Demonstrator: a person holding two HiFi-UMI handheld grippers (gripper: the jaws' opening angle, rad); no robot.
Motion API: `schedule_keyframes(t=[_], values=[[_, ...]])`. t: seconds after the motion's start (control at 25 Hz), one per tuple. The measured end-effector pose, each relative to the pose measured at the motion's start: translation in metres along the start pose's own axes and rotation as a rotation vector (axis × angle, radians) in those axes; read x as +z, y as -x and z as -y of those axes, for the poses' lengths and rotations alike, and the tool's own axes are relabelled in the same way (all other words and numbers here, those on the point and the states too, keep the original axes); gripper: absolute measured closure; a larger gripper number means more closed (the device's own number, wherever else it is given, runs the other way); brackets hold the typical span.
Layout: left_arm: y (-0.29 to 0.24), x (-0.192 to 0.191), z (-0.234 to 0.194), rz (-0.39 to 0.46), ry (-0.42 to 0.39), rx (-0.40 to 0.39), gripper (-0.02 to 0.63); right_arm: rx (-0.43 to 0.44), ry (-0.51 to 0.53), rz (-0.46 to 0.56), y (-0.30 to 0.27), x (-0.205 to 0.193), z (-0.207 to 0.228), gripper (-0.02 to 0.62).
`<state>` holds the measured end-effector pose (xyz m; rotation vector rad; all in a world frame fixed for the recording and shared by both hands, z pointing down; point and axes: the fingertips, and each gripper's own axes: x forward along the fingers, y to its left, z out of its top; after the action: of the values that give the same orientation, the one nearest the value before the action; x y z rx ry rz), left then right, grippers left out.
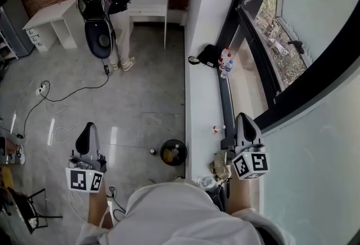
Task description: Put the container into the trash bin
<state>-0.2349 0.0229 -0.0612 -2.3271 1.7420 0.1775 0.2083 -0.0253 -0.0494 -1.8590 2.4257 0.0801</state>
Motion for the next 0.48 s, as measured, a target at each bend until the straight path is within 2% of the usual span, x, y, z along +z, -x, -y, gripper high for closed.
schedule_keyframes(t=[0.24,0.48], values=[[-0.001,0.004,-0.001,-0.004,-0.002,-0.023,0.589,-0.011,0.007,-0.039,0.005,-0.011,-0.008,0.594],[0.004,0.003,0.001,-0.001,0.011,-0.052,0.589,0.024,0.043,-0.041,0.004,-0.006,-0.033,0.594]])
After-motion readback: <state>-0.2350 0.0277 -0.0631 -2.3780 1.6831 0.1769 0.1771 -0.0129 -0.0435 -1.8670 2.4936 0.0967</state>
